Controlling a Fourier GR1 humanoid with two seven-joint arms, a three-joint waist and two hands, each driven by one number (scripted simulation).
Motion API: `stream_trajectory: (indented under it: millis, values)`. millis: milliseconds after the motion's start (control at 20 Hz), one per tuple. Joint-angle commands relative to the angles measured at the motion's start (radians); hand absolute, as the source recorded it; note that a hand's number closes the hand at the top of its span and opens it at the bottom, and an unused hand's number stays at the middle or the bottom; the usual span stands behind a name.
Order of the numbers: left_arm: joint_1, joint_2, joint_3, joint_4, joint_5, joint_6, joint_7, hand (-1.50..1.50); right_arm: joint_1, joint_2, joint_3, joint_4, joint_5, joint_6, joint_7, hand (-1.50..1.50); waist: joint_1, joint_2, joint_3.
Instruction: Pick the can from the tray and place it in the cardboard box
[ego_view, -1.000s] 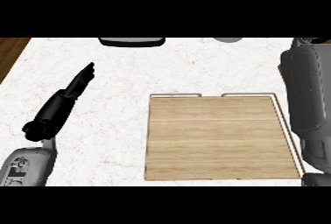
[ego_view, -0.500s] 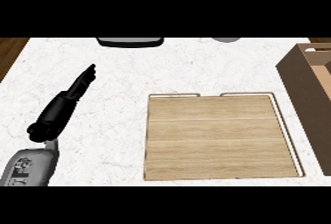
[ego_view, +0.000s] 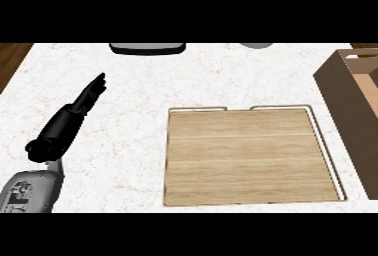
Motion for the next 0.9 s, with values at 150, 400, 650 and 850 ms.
stream_trajectory:
  millis: [150, 400, 650, 850]
  values:
    - [0.026, -0.017, -0.009, -0.042, -0.003, 0.004, 0.022, 0.0, 0.094, -0.1, -0.033, 0.113, -0.073, 0.164, -0.112, 1.5, 0.002, 0.0, 0.0]
    - [0.003, 0.011, 0.018, -0.027, 0.018, -0.03, 0.008, 0.0, 0.125, -0.123, -0.058, 0.156, -0.153, 0.264, -0.219, -1.5, 0.003, 0.0, 0.0]
    - [-0.009, -0.003, 0.016, 0.034, -0.009, -0.009, -0.027, 0.0, 0.132, -0.085, -0.083, 0.061, -0.236, 0.166, -0.363, -1.5, -0.006, 0.0, 0.0]
    - [0.011, -0.031, -0.011, -0.022, -0.014, 0.007, 0.027, 0.0, 0.041, -0.064, -0.295, -0.004, -0.417, -0.02, -0.406, -1.5, -0.009, -0.008, 0.005]
